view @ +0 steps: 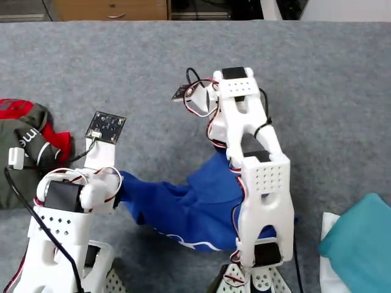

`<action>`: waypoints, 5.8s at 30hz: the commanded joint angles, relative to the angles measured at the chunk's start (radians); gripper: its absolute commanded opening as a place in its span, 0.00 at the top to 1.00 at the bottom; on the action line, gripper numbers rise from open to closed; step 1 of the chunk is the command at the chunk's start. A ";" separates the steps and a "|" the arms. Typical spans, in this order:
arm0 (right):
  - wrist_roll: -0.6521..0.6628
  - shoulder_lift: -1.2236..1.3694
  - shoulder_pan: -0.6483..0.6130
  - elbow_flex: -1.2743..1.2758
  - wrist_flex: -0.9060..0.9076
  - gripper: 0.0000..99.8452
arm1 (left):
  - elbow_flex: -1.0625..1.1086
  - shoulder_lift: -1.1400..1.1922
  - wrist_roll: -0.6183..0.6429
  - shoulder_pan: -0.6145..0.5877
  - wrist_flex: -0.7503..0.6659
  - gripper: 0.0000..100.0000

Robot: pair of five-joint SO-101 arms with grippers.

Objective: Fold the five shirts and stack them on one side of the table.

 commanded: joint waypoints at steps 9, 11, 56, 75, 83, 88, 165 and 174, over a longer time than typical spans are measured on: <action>-0.025 0.028 0.027 0.010 -0.009 0.93 | -0.006 -0.012 0.002 0.002 -0.002 0.98; -0.029 0.030 0.051 0.007 -0.011 0.93 | -0.006 -0.012 0.002 0.002 0.000 0.98; -0.084 -0.125 -0.039 0.197 -0.051 1.00 | -0.006 -0.012 0.002 0.003 0.000 0.98; -0.178 -0.166 0.160 -0.214 0.095 1.00 | -0.009 -0.012 0.089 0.002 -0.081 0.98; -0.364 -0.199 0.338 -0.440 -0.012 1.00 | -0.015 -0.008 0.117 0.002 -0.172 0.93; -0.451 -0.147 0.461 -0.450 -0.146 1.00 | -0.008 -0.008 0.287 0.000 -0.203 0.73; -0.611 0.240 0.601 -0.596 -0.416 1.00 | -2.572 2.227 0.809 0.026 0.167 0.98; -0.609 0.240 0.595 -0.596 -0.416 1.00 | -2.552 2.223 0.535 0.035 0.152 0.98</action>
